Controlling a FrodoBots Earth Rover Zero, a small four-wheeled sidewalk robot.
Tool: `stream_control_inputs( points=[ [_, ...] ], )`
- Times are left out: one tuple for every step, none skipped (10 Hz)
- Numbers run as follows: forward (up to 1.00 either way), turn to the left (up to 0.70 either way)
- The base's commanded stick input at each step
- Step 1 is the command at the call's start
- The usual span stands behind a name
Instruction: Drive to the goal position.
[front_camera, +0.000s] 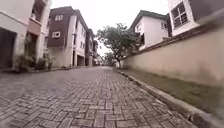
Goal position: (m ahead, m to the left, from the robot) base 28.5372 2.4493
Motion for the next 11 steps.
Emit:
stream_control_inputs(
  points=[
    [0.50,0.00],
    [0.50,0.00],
    [0.50,0.00],
    [0.50,0.00],
    [0.50,0.00],
    [0.50,0.00],
    [0.50,0.00],
    [0.50,0.00],
    [0.50,0.00],
    [0.50,0.00],
    [0.50,0.00]
  ],
)
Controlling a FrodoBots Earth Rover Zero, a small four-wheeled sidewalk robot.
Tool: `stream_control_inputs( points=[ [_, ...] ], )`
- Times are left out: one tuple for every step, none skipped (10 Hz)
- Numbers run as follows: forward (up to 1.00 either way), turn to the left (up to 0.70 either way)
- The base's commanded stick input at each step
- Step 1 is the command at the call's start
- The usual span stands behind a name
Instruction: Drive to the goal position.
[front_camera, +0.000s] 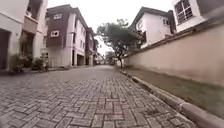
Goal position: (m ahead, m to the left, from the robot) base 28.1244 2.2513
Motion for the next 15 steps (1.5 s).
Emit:
stream_control_inputs(
  points=[
    [0.50,0.00],
    [0.50,0.00],
    [0.50,0.00],
    [0.50,0.00],
    [0.50,0.00],
    [0.50,0.00],
    [0.50,0.00],
    [0.50,0.00],
    [0.50,0.00],
    [0.50,0.00],
    [0.50,0.00],
    [0.50,0.00],
    [0.50,0.00],
    [0.50,0.00],
    [0.50,0.00]
  ],
)
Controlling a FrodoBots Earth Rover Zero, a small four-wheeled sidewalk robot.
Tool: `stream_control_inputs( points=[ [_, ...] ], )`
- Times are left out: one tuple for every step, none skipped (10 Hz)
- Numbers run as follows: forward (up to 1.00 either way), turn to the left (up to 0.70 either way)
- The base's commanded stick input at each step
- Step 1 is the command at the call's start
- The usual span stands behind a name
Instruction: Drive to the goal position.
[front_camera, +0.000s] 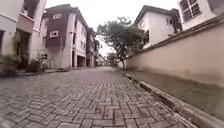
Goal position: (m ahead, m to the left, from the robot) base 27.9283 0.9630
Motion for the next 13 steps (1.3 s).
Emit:
stream_control_inputs(
  points=[
    [0.50,0.00],
    [0.50,0.00],
    [0.50,0.00],
    [0.50,0.00],
    [0.50,0.00],
    [0.50,0.00],
    [0.50,0.00],
    [0.50,0.00],
    [0.50,0.00],
    [0.50,0.00],
    [0.50,0.00],
    [0.50,0.00],
    [0.50,-0.47]
  ],
)
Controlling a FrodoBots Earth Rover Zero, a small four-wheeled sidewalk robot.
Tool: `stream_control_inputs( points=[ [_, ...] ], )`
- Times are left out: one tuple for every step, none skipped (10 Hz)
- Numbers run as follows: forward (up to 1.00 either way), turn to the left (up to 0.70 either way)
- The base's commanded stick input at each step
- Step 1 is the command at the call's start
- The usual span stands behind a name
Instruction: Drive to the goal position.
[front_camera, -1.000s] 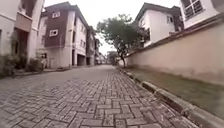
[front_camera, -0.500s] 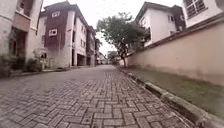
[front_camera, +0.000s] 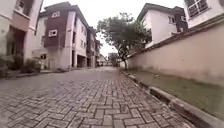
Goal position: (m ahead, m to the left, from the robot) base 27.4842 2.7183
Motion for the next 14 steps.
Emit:
stream_control_inputs(
  points=[
    [0.50,-0.32],
    [0.50,-0.16],
    [0.50,-0.01],
    [0.50,0.00],
    [0.50,0.00],
    [0.50,0.00],
    [0.50,0.00],
    [0.50,0.00],
    [0.50,0.00],
    [0.50,0.00],
    [0.50,0.00],
    [0.50,0.00],
    [0.50,0.00],
    [0.50,0.00]
  ],
)
